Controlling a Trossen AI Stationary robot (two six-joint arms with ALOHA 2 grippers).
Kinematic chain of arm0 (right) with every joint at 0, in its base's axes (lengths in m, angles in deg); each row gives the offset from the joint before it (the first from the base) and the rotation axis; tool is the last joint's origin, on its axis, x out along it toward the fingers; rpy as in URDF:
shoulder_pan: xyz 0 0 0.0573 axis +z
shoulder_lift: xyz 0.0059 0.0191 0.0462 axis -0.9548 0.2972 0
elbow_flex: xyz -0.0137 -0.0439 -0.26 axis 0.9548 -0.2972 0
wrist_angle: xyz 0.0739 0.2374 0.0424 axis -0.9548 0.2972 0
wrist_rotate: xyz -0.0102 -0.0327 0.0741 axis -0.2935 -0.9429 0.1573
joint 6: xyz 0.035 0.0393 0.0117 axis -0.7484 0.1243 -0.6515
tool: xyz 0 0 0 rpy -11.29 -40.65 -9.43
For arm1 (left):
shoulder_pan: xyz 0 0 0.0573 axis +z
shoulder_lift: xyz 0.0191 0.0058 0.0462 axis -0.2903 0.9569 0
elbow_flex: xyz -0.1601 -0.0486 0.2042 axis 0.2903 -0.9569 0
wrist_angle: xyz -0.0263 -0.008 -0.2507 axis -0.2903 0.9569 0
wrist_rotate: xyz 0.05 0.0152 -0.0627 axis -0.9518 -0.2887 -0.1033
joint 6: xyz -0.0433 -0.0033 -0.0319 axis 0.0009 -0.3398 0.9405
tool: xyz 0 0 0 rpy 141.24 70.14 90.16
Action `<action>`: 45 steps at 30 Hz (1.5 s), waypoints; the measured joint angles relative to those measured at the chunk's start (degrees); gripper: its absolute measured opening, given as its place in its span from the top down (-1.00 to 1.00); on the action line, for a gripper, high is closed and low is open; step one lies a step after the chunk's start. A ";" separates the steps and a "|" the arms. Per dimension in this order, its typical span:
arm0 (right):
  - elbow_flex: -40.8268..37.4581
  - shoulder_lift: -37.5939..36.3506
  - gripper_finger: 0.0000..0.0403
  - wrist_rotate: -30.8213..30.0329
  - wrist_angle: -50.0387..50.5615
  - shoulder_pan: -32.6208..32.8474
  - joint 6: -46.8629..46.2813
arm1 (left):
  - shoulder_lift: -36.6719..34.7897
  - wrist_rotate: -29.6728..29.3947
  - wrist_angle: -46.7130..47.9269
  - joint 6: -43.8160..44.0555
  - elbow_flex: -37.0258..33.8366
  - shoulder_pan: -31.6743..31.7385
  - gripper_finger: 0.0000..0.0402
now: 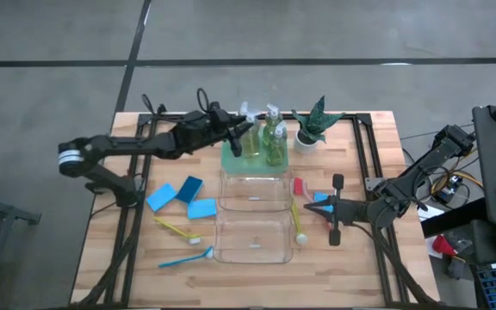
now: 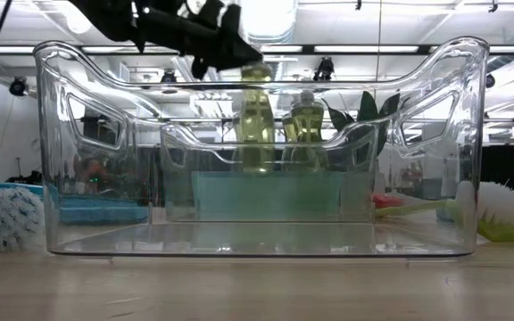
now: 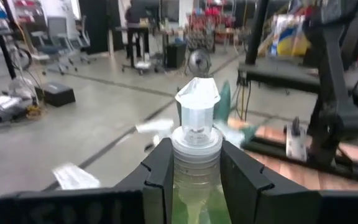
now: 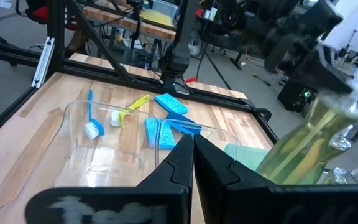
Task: Pick & Place Kitchen Sink Supplies
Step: Put the transparent soap dispenser into the blue bin
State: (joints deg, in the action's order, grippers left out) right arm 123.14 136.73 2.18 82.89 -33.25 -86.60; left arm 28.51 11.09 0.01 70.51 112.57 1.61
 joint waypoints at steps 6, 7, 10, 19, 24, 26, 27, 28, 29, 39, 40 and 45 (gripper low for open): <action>0.00 0.00 0.96 0.02 -0.18 0.00 -0.85 | 2.86 -0.09 -1.50 -0.10 0.00 -1.00 0.54; 0.00 0.00 0.96 0.02 -0.20 0.00 -0.83 | 3.42 -0.17 -1.68 -0.09 0.00 -1.16 0.54; 0.00 0.00 0.96 0.02 -0.22 0.00 -0.80 | 5.00 -0.88 -1.55 -0.37 0.00 -1.68 0.54; 0.00 0.00 0.96 0.04 -0.22 0.00 -0.61 | 7.91 -2.91 -2.07 -0.46 0.00 -2.55 0.55; 0.00 0.00 0.96 0.04 -0.18 0.00 -0.83 | 7.98 -3.06 -1.08 -0.50 0.00 -2.72 0.50; 0.00 0.00 0.96 0.04 -0.18 0.00 -1.09 | 7.98 -3.15 -0.24 -0.47 0.00 -2.84 0.48; 0.00 0.00 0.96 0.04 -0.18 0.00 -1.09 | 7.98 -3.40 0.28 -0.48 0.00 -2.92 0.48; 0.00 0.00 0.96 0.04 -0.18 0.00 -1.11 | 8.00 -3.58 0.55 -0.48 -0.02 -2.93 0.48; 0.00 0.00 0.96 0.07 -0.18 0.00 -1.24 | 8.01 -3.61 0.68 -0.44 -0.04 -2.93 0.48; 0.00 0.02 0.96 0.11 -0.14 0.00 -2.61 | 7.88 -3.70 1.44 1.54 -0.81 -3.06 0.39; 0.00 0.02 0.96 0.11 -0.14 0.00 -2.72 | 7.88 -3.67 1.47 1.61 -0.87 -3.06 0.39; 0.00 0.02 0.96 0.15 -0.09 0.00 -2.74 | 7.82 -3.69 1.83 3.78 -0.92 -3.21 0.35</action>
State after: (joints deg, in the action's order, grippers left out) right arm 123.14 136.75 2.33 82.80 -33.25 -89.34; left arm 36.33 7.40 1.84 74.29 111.65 -1.60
